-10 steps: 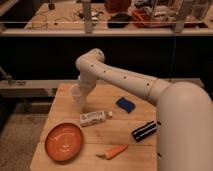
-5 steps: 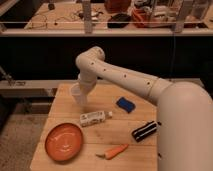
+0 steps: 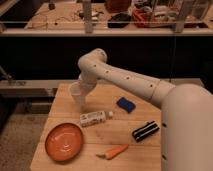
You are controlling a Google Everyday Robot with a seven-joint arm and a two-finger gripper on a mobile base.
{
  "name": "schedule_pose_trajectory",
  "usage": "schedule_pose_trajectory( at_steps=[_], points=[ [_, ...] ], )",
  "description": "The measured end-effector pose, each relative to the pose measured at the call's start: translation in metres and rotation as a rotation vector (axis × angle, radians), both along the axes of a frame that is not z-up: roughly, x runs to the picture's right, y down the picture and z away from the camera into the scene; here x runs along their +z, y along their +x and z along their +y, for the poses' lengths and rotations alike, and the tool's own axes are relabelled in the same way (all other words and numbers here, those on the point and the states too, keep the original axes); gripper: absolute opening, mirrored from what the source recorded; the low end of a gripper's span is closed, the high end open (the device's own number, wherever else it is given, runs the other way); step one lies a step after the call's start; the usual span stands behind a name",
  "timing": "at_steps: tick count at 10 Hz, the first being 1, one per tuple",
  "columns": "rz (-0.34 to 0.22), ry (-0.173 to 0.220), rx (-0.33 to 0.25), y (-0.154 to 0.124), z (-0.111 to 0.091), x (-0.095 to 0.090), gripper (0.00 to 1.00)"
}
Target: Pick up the ceramic cup
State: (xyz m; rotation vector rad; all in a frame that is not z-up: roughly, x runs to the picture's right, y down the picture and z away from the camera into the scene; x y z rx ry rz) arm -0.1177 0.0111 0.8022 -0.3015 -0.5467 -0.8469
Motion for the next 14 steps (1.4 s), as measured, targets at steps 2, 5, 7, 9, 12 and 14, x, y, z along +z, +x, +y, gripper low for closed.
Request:
schedule_pose_trajectory(
  at_steps=[2, 5, 7, 9, 12, 14],
  points=[
    [-0.117, 0.062, 0.048, -0.008, 0.010, 0.020, 0.02],
    [-0.157, 0.051, 0.036, -0.018, 0.014, 0.032, 0.29],
    [-0.164, 0.039, 0.034, -0.020, 0.016, 0.035, 0.52],
    [-0.170, 0.034, 0.036, -0.021, 0.019, 0.036, 0.68],
    [-0.180, 0.037, 0.042, -0.017, 0.023, 0.035, 0.80],
    [-0.180, 0.046, 0.046, -0.010, 0.025, 0.032, 0.80]
  ],
)
